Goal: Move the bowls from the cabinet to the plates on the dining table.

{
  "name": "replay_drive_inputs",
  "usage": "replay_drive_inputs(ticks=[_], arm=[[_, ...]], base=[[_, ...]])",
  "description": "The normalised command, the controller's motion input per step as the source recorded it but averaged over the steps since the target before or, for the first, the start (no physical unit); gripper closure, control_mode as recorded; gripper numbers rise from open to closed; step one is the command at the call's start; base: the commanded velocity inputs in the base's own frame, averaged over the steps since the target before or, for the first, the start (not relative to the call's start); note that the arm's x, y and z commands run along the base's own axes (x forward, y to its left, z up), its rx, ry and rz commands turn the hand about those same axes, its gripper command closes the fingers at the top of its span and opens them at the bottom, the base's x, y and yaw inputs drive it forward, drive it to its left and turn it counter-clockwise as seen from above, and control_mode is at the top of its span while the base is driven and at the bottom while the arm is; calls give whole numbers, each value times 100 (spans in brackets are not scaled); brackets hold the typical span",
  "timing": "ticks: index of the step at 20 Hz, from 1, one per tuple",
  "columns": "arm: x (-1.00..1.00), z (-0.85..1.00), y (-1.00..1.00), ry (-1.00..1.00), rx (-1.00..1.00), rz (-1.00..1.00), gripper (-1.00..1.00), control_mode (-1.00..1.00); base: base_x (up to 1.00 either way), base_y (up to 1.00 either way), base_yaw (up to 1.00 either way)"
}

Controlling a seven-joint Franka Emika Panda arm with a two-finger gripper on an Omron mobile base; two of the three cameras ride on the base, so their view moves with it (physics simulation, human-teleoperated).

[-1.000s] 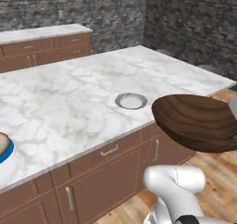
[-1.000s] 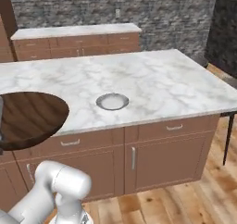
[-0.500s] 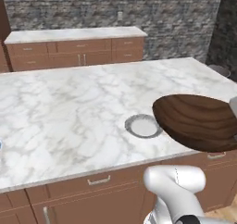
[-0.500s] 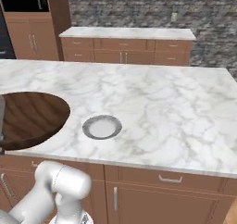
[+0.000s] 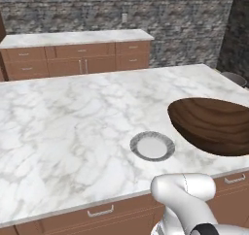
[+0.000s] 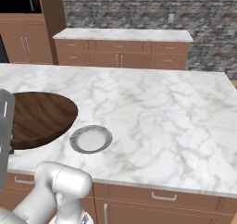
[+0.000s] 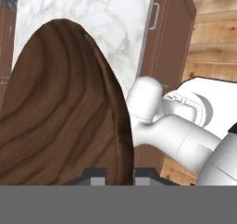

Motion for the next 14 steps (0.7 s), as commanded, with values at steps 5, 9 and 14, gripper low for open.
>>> replay_drive_inputs(ticks=[5, 9, 14], arm=[[0, 0, 0, 0, 0, 0, 100, 100], [0, 0, 0, 0, 0, 0, 100, 100], [0, 0, 0, 0, 0, 0, 100, 100]], base=[[3, 0, -3], [0, 0, 0], [27, 0, 0]])
